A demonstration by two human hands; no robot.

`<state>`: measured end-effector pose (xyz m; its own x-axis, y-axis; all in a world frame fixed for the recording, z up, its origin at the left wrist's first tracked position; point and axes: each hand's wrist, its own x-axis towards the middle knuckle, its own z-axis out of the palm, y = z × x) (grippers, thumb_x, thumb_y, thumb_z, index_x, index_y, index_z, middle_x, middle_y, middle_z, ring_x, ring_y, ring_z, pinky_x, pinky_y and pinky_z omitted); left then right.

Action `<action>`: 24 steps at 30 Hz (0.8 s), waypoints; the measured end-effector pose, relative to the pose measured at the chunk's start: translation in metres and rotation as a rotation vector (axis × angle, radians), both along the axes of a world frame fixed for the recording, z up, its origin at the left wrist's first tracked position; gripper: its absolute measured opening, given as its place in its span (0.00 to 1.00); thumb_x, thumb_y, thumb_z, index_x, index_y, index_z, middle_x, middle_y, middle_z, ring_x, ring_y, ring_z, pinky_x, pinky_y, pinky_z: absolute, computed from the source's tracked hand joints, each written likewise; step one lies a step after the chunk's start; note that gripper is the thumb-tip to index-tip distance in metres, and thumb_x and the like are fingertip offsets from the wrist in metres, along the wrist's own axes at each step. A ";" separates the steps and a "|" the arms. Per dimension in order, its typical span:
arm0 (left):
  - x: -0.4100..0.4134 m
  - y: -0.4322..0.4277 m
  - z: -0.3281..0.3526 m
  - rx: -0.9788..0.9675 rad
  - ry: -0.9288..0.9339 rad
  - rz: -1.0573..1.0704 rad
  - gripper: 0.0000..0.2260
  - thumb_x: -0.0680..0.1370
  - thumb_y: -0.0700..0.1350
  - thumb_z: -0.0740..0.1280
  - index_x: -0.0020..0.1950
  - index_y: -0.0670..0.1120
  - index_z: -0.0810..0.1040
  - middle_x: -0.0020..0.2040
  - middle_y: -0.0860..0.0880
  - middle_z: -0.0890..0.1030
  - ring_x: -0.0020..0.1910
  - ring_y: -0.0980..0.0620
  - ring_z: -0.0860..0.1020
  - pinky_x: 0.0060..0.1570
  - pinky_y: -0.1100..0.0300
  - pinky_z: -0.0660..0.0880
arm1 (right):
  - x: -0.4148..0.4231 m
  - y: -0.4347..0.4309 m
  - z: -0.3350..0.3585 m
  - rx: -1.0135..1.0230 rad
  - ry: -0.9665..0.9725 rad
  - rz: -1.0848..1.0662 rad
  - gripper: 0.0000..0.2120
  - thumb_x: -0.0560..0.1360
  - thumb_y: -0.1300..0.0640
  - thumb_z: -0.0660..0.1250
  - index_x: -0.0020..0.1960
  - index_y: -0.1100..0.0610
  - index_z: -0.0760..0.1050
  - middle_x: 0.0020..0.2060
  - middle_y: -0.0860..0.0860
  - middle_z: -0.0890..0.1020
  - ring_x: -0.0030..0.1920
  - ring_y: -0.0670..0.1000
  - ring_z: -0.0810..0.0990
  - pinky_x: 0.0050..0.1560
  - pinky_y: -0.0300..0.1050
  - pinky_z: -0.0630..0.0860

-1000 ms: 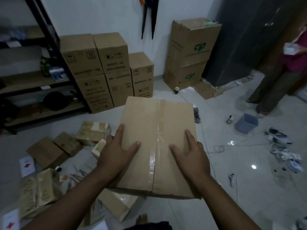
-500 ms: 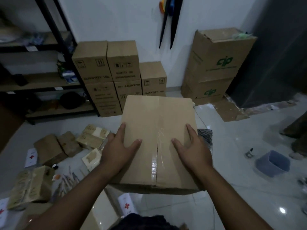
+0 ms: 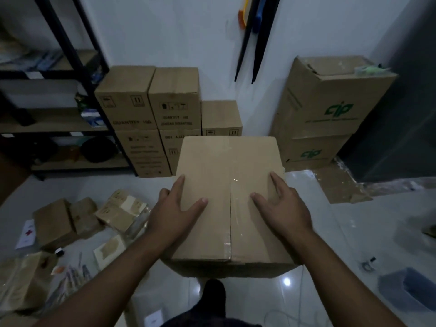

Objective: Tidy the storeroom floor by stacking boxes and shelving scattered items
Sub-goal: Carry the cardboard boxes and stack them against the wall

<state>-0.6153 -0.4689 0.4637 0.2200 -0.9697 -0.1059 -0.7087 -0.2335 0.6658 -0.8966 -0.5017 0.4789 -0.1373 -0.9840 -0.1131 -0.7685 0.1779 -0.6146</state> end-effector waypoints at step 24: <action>0.013 -0.473 -0.022 -0.005 0.189 -0.087 0.43 0.67 0.72 0.71 0.79 0.68 0.56 0.77 0.53 0.65 0.72 0.50 0.69 0.70 0.47 0.71 | -0.002 -0.495 -0.012 -0.049 -0.006 -0.003 0.37 0.72 0.30 0.65 0.77 0.35 0.58 0.68 0.53 0.75 0.65 0.59 0.76 0.60 0.55 0.77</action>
